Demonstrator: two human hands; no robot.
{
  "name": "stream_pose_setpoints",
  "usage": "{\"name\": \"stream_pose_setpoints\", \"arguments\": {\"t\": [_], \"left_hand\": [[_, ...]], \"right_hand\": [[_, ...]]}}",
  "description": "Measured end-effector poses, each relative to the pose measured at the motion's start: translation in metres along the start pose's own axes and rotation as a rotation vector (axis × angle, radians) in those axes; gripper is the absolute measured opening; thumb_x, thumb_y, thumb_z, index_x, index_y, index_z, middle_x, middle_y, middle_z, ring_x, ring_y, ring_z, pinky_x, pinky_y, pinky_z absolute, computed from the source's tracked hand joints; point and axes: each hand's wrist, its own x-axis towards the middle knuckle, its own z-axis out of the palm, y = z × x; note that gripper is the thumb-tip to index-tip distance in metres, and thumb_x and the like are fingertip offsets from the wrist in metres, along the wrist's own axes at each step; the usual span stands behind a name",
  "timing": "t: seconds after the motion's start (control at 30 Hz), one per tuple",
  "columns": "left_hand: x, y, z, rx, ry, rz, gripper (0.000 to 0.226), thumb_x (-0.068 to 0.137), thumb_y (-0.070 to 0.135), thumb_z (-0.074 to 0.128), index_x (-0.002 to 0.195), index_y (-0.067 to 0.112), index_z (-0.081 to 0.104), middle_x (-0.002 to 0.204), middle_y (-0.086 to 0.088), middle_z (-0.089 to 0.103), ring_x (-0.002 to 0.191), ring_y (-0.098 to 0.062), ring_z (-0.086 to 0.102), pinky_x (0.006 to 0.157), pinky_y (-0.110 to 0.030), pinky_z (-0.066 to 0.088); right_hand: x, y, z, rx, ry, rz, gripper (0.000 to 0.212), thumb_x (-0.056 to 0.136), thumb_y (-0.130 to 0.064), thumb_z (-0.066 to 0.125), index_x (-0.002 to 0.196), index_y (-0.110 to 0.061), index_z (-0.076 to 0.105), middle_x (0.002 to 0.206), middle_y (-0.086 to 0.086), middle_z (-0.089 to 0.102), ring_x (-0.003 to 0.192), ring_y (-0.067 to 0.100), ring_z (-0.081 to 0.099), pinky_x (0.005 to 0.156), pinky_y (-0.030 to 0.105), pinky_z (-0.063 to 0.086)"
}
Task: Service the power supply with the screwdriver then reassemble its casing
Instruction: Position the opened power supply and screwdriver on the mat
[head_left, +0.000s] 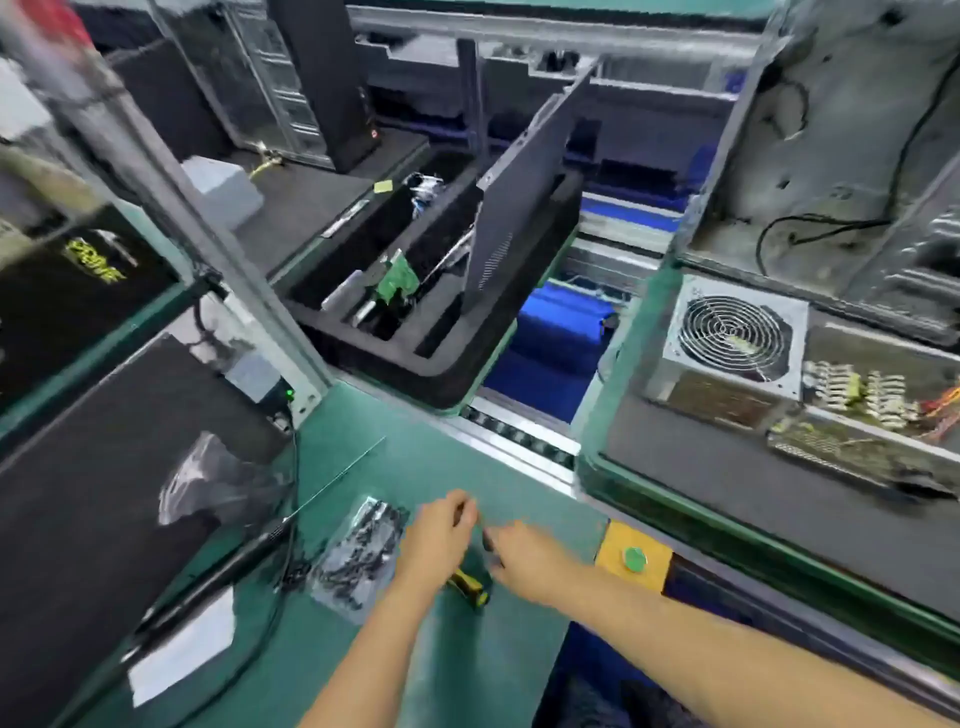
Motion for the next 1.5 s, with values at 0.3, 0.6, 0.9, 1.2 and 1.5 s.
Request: {"name": "stream_pose_setpoints", "arguments": {"t": [0.3,0.6,0.9,1.2,1.5], "left_hand": [[-0.003,-0.039,-0.002,-0.074,-0.015,-0.04,0.03,0.099,0.026,0.049,0.082,0.004,0.061,0.076,-0.017,0.064,0.079,-0.034,0.06,0.074,-0.044,0.048],[0.023,0.052,0.019,-0.113,-0.112,0.465,0.022,0.099,0.031,0.052,0.107,0.021,0.07,0.106,0.008,0.062,0.108,-0.011,0.051,0.096,-0.036,0.034],[0.039,0.248,0.067,-0.131,-0.134,0.906,0.014,0.093,0.014,0.063,0.101,0.014,0.074,0.086,-0.003,0.068,0.085,-0.023,0.063,0.079,-0.034,0.041],[0.06,0.379,0.122,-0.045,-0.319,0.929,0.044,0.083,0.022,0.076,0.122,0.013,0.059,0.106,0.002,0.061,0.101,-0.017,0.058,0.093,-0.03,0.043],[0.062,0.397,0.151,0.478,-0.532,1.052,0.056,0.067,0.056,0.079,0.107,0.021,0.062,0.106,0.007,0.063,0.1,-0.016,0.058,0.082,-0.036,0.048]], "right_hand": [[0.029,-0.033,0.03,-0.095,-0.118,0.038,0.033,0.086,-0.017,0.06,0.114,-0.003,0.054,0.113,0.019,0.061,0.103,0.036,0.061,0.081,0.039,0.05],[-0.051,0.075,-0.061,0.061,0.088,0.282,0.025,0.092,-0.039,0.046,0.101,-0.015,0.046,0.105,0.01,0.062,0.091,0.027,0.057,0.059,0.033,0.036],[-0.176,0.208,-0.14,-0.096,0.464,0.453,0.022,0.093,-0.039,0.052,0.102,-0.02,0.058,0.099,0.004,0.059,0.098,0.027,0.057,0.066,0.036,0.043],[-0.267,0.341,-0.157,0.355,0.866,0.671,0.026,0.092,-0.03,0.056,0.067,-0.027,0.053,0.065,-0.003,0.055,0.072,0.026,0.052,0.06,0.036,0.038],[-0.256,0.377,-0.138,0.627,0.746,0.541,0.038,0.092,-0.03,0.059,0.066,-0.003,0.049,0.055,0.003,0.041,0.056,0.018,0.039,0.056,0.032,0.028]]}}
